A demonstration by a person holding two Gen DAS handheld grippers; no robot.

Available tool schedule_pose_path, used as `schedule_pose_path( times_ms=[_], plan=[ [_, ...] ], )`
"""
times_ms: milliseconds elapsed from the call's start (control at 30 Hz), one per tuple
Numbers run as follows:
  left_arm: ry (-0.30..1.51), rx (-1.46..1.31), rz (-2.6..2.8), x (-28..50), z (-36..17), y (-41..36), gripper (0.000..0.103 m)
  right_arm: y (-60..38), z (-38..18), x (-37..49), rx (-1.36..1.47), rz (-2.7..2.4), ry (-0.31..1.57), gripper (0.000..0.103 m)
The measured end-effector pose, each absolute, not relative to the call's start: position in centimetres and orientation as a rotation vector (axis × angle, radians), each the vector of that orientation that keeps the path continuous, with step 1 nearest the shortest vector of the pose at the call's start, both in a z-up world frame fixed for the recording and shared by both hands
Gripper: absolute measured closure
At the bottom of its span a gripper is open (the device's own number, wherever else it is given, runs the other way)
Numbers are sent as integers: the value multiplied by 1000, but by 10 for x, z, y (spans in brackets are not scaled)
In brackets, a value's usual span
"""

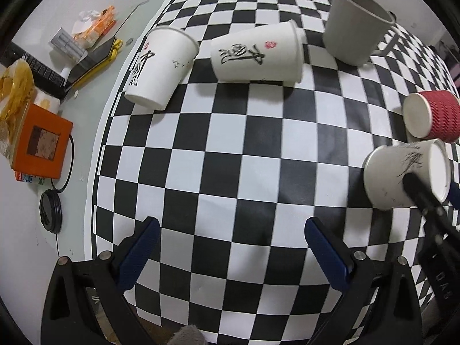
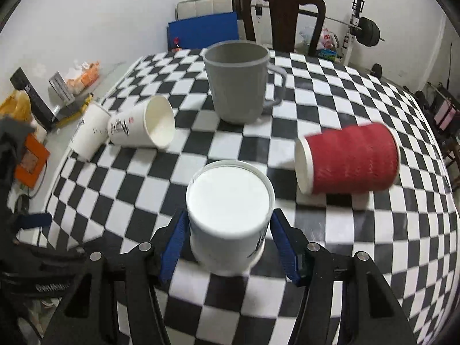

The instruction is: Flip cup upside down

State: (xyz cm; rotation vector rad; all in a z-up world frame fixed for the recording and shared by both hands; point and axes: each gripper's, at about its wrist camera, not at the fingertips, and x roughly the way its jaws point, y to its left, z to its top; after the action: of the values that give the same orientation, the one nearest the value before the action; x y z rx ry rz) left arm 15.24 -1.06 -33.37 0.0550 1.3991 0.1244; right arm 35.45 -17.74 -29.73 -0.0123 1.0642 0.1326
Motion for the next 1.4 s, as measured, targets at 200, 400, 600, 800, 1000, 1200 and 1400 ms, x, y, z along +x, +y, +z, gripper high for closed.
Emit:
schedule_pose_path(
  times_ms=[200,400,600,800,1000,1200,1400],
  plan=[
    [1359,53,96,141,-309,-22,0,-193,-291,335,16,79,1137,18],
    [1304,46,48,125,-258,-32,0,-212,-257,300,5,-18,1189,2],
    [1227,14,-4,108,-185,-40,0,-229,-190,264,-1,-89,1188,2],
    [1172,28,-11,95,-117,-46,0,-235,-113,234,-5,-130,1154,2],
    [1137,34,-23,81,-70,-48,0,-239,-58,214,3,-162,1166,2],
    [1115,17,-22,71,-45,-45,0,-241,-20,200,25,-155,1167,2],
    [1121,16,-4,64,-36,-43,0,-241,5,190,31,-154,1152,2]
  ],
)
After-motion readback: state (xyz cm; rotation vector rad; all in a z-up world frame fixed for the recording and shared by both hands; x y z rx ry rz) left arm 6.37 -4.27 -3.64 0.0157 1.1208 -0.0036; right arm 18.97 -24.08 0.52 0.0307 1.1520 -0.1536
